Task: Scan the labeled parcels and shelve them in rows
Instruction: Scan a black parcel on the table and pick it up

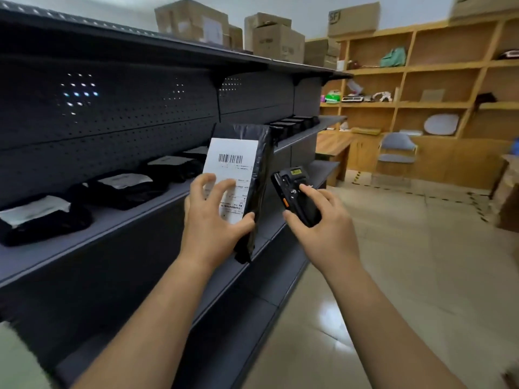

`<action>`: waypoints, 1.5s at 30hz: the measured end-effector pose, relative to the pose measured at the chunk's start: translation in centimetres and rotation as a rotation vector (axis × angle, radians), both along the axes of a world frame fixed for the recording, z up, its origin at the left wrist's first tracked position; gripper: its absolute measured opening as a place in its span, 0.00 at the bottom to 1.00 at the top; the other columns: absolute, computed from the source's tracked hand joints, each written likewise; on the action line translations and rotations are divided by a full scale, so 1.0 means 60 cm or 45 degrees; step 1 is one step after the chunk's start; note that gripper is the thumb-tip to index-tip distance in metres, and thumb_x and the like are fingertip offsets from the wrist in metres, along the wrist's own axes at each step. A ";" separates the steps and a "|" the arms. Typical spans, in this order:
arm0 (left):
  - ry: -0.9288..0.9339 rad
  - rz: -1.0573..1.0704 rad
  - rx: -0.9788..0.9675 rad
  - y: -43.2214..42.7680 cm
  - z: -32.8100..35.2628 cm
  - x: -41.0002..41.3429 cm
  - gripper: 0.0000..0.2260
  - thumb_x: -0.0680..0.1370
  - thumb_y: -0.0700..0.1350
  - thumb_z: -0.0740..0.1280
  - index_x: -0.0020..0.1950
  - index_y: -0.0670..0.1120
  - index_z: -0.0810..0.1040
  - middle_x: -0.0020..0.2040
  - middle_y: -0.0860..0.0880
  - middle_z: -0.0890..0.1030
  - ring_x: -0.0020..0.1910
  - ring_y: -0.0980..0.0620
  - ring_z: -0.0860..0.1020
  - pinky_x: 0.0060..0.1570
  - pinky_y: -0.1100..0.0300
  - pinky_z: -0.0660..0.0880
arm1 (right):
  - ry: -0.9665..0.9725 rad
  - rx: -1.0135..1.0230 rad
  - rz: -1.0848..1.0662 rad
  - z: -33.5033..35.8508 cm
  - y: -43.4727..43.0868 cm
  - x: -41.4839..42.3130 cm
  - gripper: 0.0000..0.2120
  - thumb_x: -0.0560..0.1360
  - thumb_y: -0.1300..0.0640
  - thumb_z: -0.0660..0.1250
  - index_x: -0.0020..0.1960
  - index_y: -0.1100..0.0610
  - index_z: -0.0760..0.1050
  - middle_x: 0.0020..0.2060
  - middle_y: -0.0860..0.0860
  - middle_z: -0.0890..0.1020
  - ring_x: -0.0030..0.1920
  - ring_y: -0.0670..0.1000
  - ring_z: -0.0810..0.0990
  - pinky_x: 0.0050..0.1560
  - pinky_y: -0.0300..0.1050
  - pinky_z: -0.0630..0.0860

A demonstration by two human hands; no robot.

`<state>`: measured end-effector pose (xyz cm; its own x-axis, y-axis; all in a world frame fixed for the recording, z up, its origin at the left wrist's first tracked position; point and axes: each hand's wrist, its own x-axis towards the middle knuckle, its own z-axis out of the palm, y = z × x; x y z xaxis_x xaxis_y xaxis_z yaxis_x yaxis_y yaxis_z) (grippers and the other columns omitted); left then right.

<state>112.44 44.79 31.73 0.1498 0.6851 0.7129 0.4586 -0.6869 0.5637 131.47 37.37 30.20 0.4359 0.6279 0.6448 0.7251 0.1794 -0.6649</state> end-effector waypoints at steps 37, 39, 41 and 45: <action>-0.037 -0.447 -0.108 0.983 -0.066 1.265 0.29 0.62 0.62 0.69 0.62 0.54 0.77 0.67 0.56 0.63 0.67 0.48 0.67 0.63 0.45 0.73 | 0.086 -0.162 -0.442 -0.060 0.859 1.202 0.28 0.72 0.43 0.73 0.70 0.44 0.72 0.60 0.47 0.75 0.58 0.47 0.75 0.58 0.49 0.78; -0.058 -0.429 -0.102 1.051 -0.073 1.322 0.29 0.62 0.62 0.69 0.61 0.54 0.77 0.67 0.56 0.63 0.67 0.48 0.67 0.62 0.44 0.74 | 0.083 -0.162 -0.422 -0.061 0.933 1.266 0.28 0.72 0.44 0.73 0.70 0.44 0.72 0.60 0.46 0.75 0.58 0.47 0.75 0.57 0.49 0.78; -0.082 -0.405 -0.096 1.122 -0.080 1.381 0.29 0.62 0.62 0.69 0.62 0.55 0.77 0.68 0.56 0.63 0.67 0.48 0.67 0.62 0.44 0.74 | 0.064 -0.160 -0.413 -0.066 1.010 1.331 0.28 0.72 0.43 0.73 0.71 0.44 0.72 0.60 0.46 0.75 0.58 0.46 0.74 0.57 0.47 0.78; -0.089 -0.400 -0.087 1.267 -0.092 1.507 0.30 0.63 0.62 0.69 0.63 0.54 0.76 0.68 0.57 0.62 0.68 0.50 0.66 0.63 0.44 0.73 | 0.040 -0.144 -0.394 -0.069 1.161 1.457 0.28 0.71 0.42 0.72 0.70 0.44 0.72 0.61 0.45 0.75 0.57 0.46 0.75 0.55 0.49 0.79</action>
<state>202.86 120.78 26.19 0.3137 0.6599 0.6828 0.1889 -0.7481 0.6362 218.88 107.04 26.04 0.6358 0.5293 0.5618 0.7126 -0.1227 -0.6908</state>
